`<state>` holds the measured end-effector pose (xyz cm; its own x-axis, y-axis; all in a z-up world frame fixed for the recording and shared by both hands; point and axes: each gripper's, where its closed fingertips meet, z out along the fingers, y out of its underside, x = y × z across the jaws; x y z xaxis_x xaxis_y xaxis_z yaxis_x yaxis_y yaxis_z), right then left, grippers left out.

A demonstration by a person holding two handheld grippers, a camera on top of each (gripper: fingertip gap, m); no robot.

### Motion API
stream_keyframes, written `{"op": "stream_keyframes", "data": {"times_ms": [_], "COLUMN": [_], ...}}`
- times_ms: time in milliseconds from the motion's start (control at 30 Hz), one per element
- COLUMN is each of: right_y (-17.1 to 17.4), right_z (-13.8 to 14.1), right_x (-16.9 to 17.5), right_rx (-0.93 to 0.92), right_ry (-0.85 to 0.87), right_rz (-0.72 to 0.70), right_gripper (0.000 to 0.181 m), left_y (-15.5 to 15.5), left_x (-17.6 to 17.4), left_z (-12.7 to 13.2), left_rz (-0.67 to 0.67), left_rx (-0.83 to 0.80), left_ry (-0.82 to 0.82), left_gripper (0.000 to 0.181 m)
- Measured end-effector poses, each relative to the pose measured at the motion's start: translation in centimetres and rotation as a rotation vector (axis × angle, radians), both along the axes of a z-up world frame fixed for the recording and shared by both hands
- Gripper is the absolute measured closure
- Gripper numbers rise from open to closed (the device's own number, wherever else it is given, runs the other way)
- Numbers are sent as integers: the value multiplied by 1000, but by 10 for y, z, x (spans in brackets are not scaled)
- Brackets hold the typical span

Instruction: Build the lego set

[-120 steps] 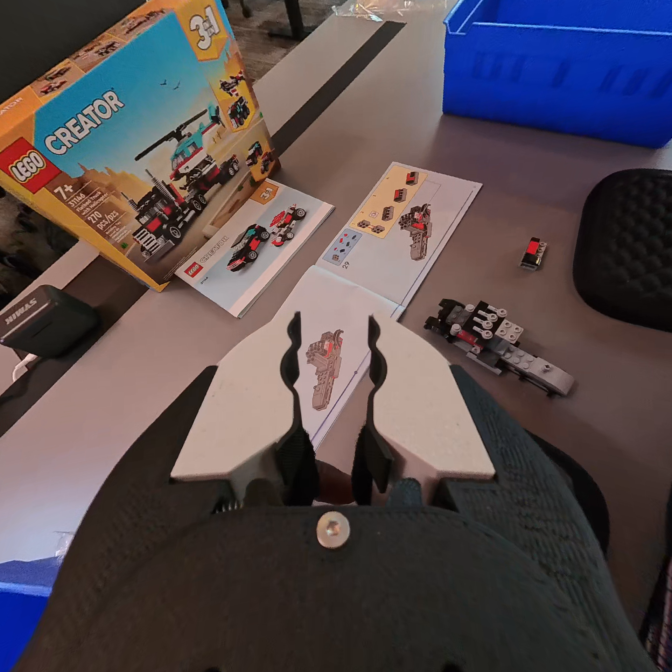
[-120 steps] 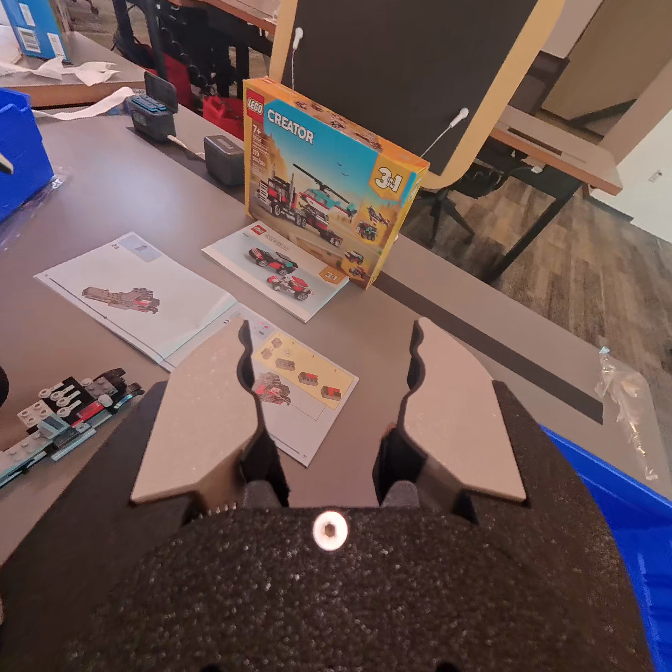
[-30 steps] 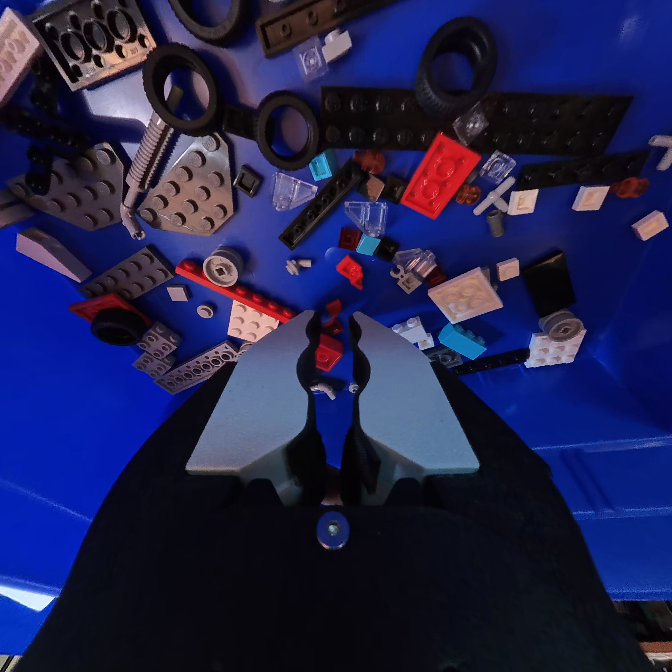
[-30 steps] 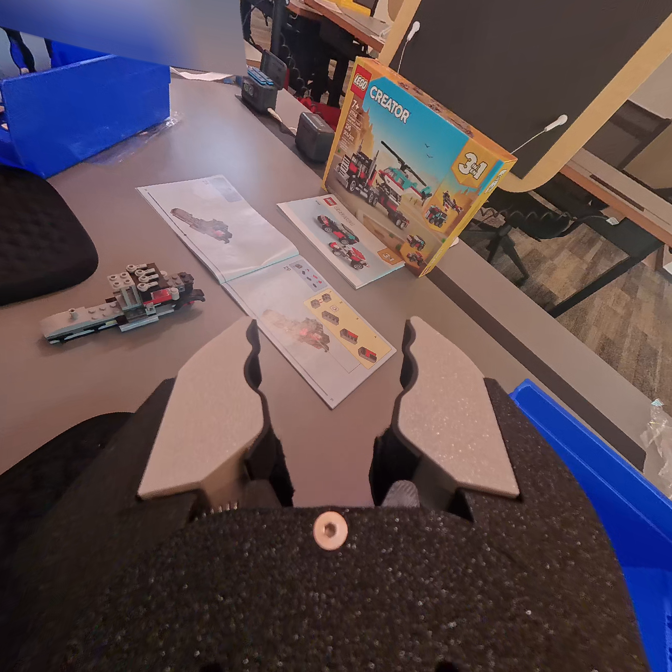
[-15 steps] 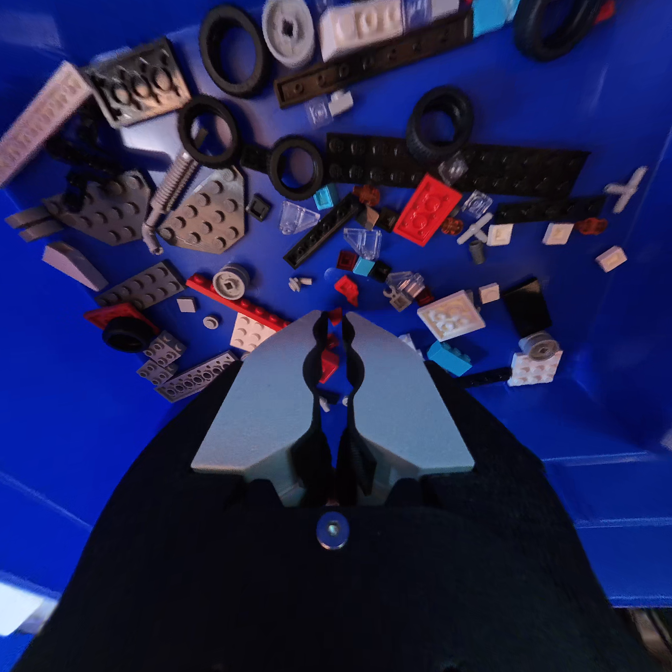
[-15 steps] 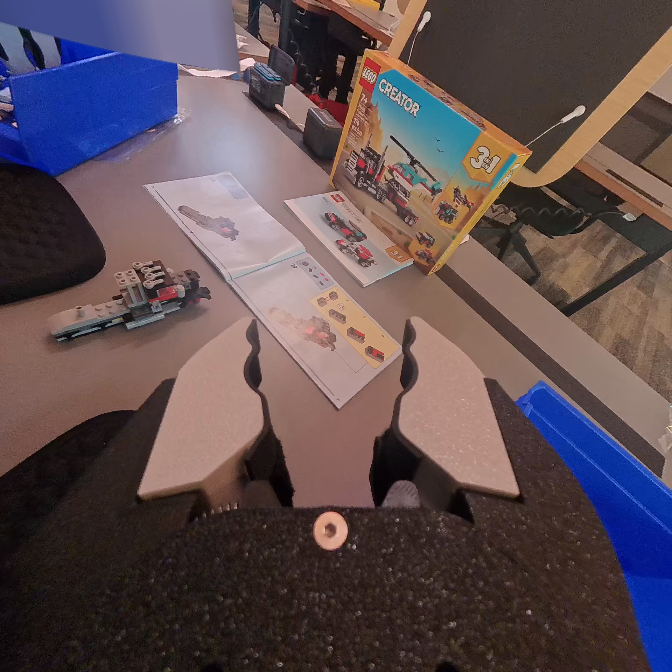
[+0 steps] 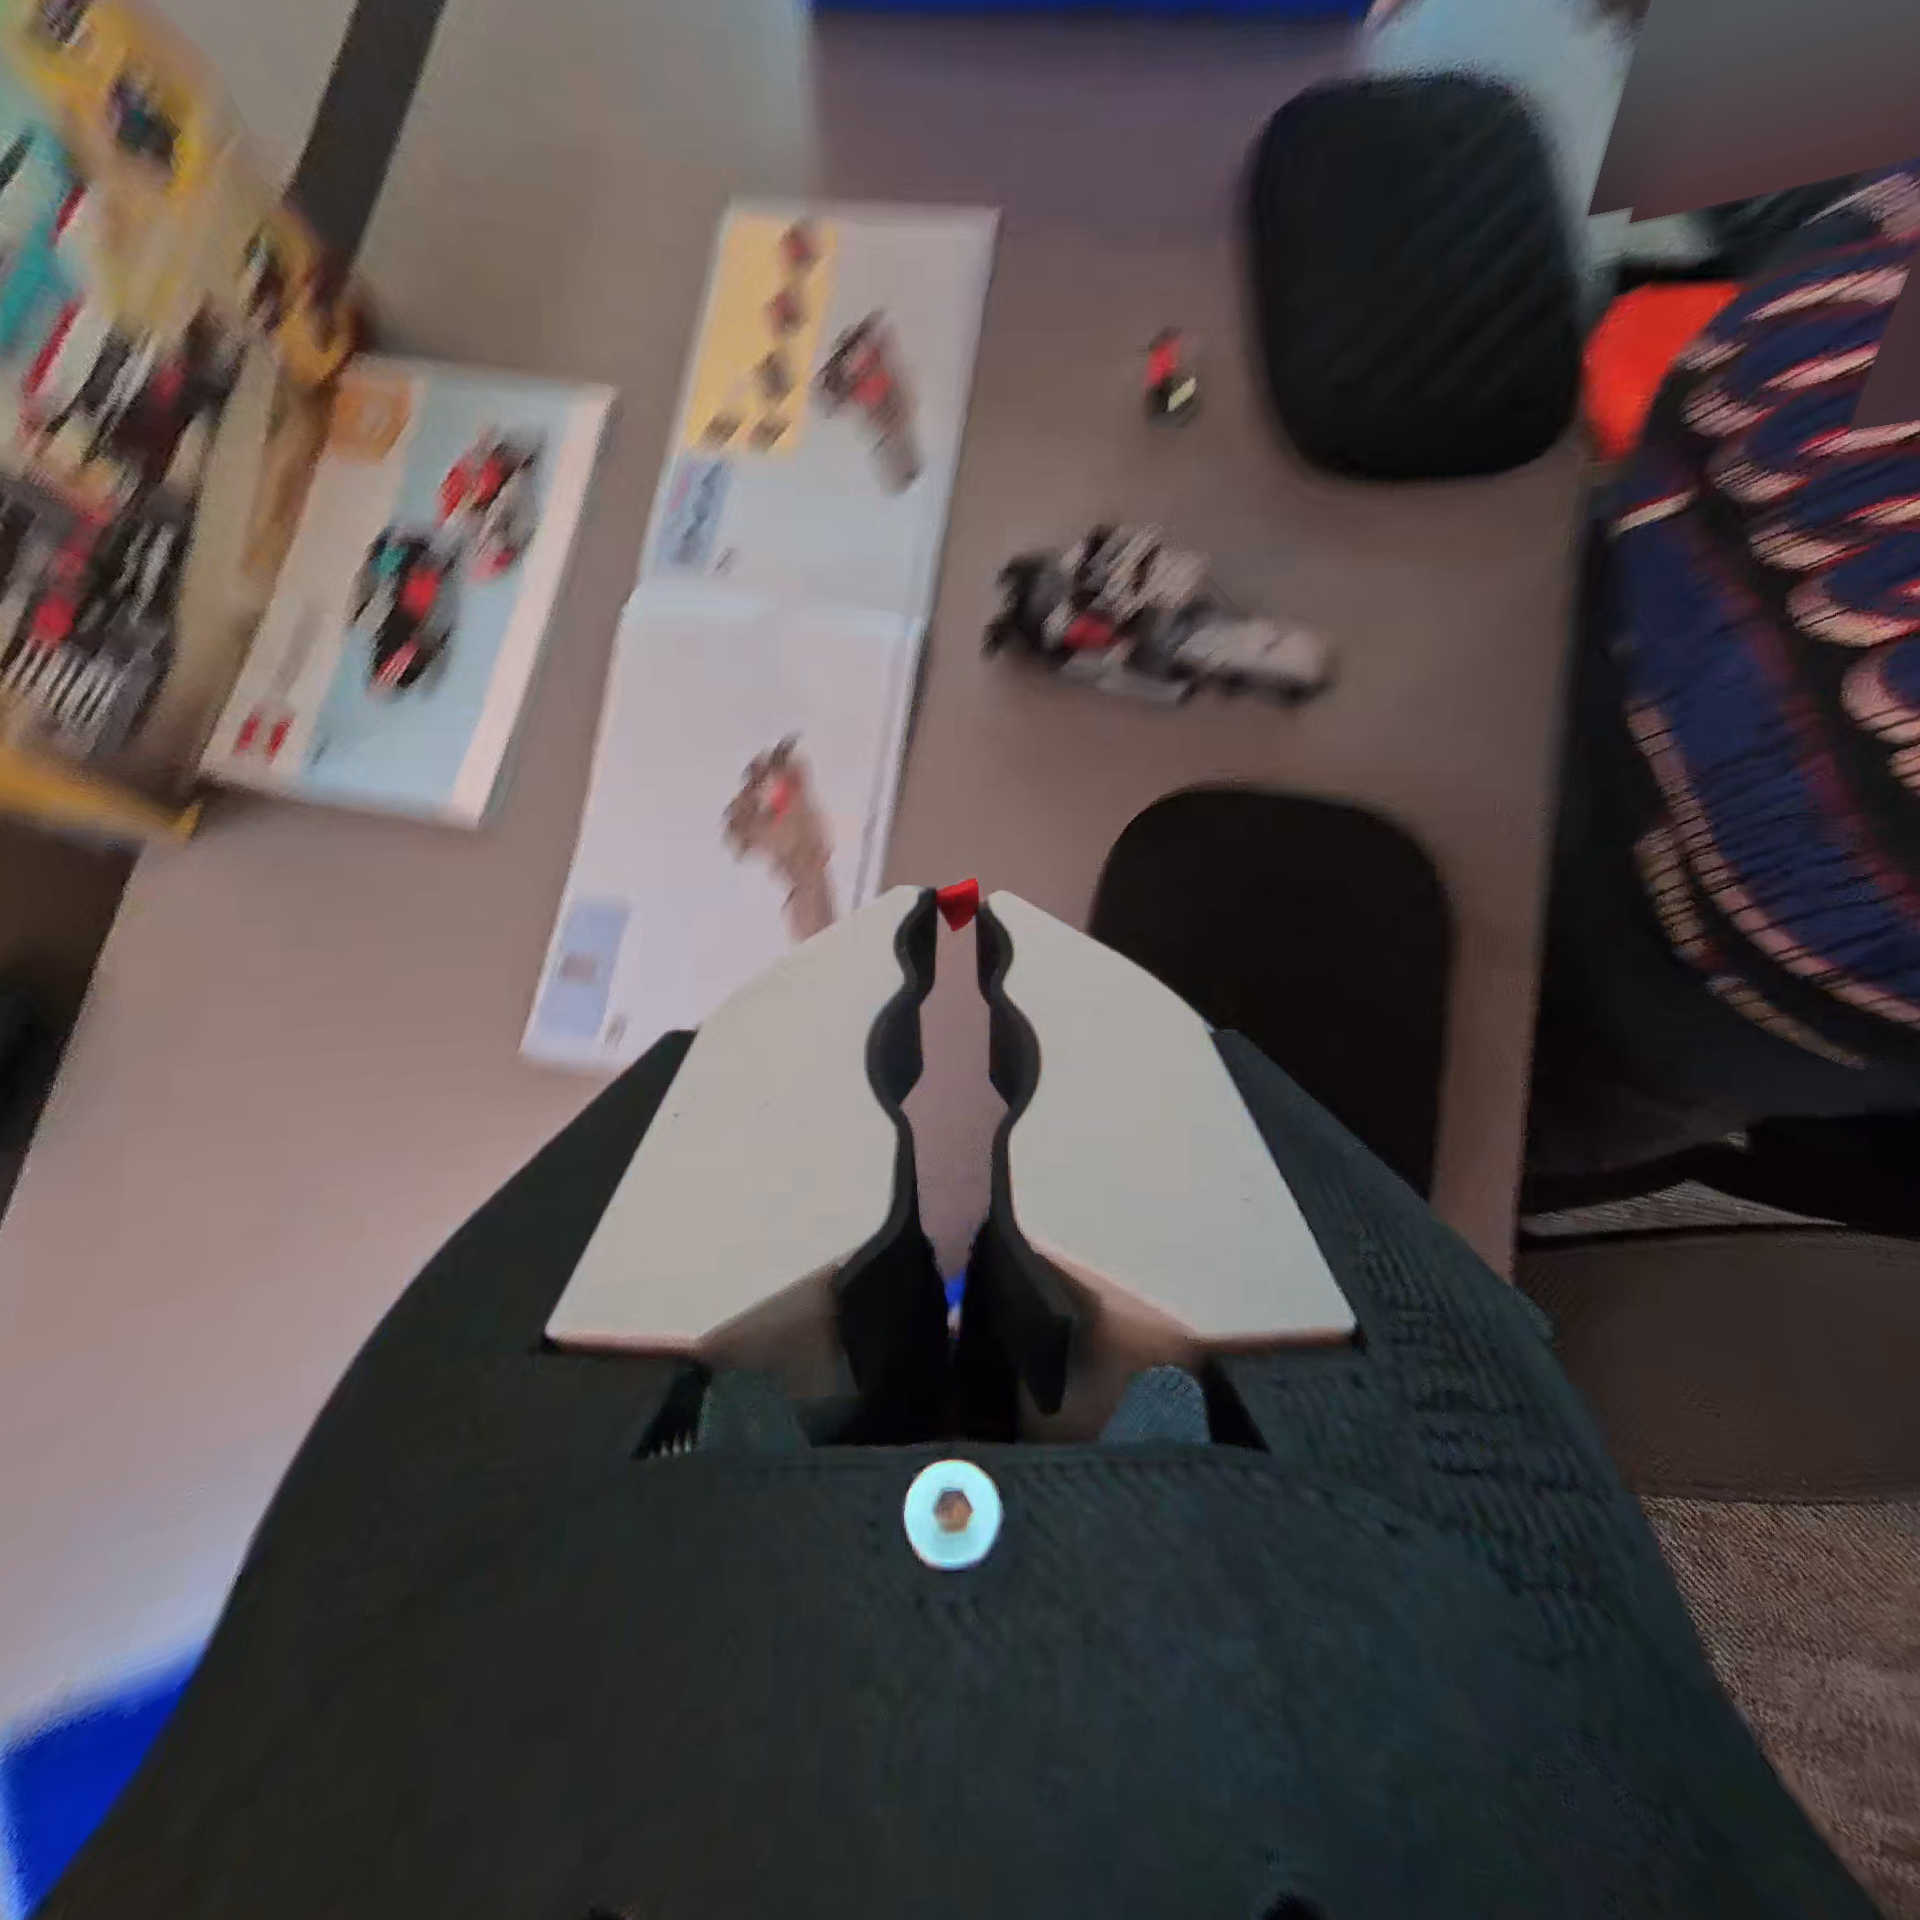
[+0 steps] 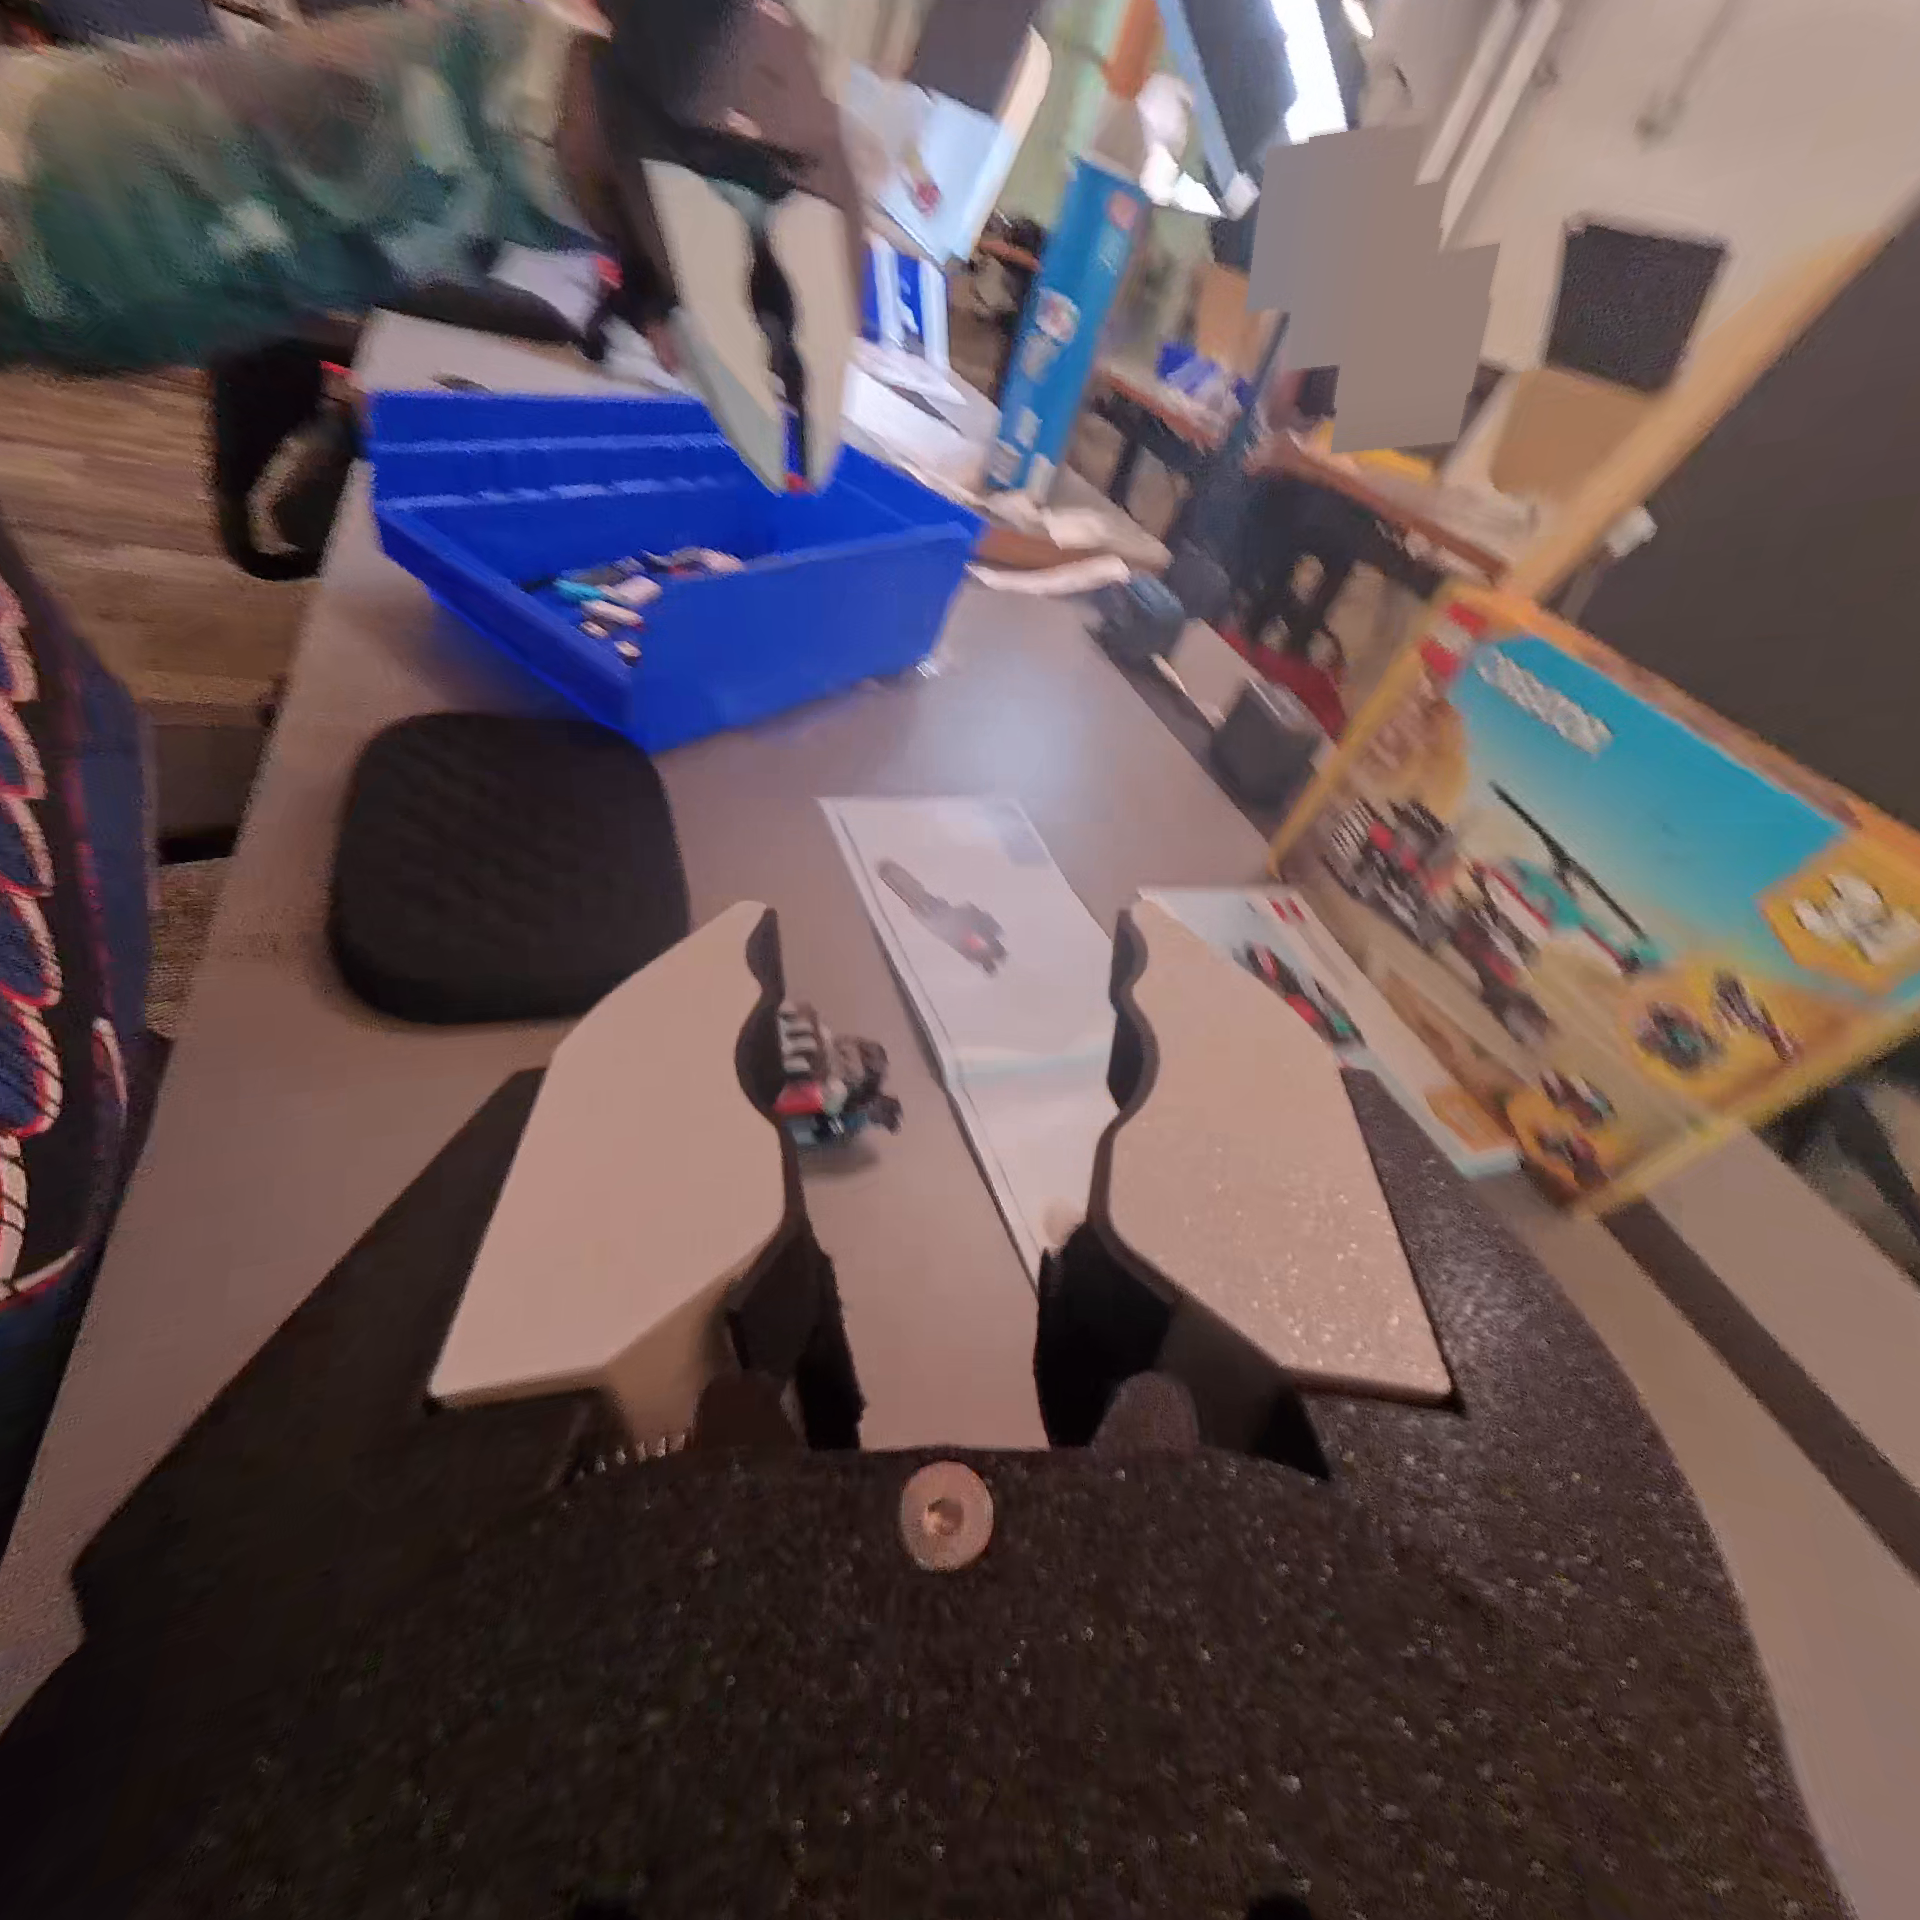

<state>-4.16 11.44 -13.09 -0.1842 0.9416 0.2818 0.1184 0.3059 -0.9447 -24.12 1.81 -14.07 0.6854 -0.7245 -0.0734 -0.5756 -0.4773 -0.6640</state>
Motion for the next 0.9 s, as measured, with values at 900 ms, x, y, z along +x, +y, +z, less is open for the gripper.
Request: {"op": "stream_keyframes", "data": {"times_ms": [900], "right_y": [-70], "right_z": [13], "right_x": [-26], "right_rx": [677], "right_ry": [230], "right_rz": [176], "right_gripper": [172], "left_y": [26], "left_x": [182], "left_z": [9], "left_rz": [-622], "left_rx": [-406], "left_ry": [-85], "left_gripper": [174]}}
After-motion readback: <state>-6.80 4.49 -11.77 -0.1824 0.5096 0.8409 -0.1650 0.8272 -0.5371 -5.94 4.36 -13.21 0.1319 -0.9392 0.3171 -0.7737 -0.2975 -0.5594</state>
